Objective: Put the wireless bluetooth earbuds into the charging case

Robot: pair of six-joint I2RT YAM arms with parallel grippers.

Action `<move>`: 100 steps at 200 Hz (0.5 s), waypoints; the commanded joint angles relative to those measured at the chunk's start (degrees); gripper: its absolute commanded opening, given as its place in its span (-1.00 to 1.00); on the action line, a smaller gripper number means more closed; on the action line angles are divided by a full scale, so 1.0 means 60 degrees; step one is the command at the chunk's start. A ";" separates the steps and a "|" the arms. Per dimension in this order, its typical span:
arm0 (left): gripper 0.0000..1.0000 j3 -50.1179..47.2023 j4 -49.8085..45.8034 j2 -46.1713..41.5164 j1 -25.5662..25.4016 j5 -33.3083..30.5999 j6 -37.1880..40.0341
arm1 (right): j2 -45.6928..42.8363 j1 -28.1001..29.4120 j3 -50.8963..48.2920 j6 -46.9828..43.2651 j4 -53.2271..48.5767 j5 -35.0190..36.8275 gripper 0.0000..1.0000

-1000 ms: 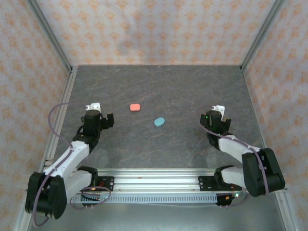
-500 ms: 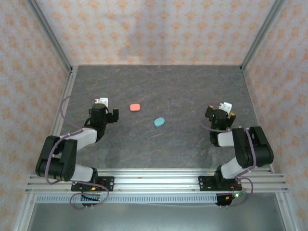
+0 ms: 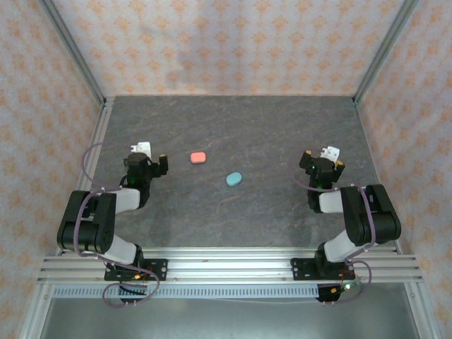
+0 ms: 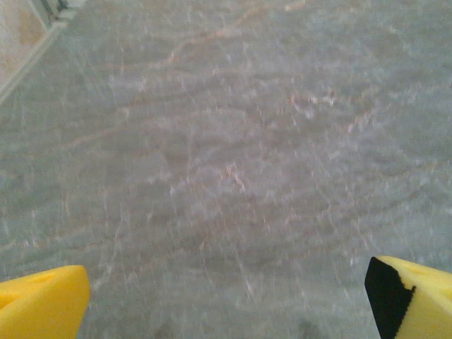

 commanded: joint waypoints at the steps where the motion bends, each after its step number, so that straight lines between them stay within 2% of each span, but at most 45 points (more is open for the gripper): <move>1: 1.00 -0.0147 0.1053 0.0068 -0.0023 0.0067 -0.0113 | 0.0036 -0.0028 -0.0066 -0.0081 0.0347 -0.0282 0.99; 100: 1.00 -0.0089 0.0932 0.0086 -0.0313 -0.0394 0.0052 | 0.0102 -0.0026 0.0110 -0.0074 0.0062 -0.0306 0.99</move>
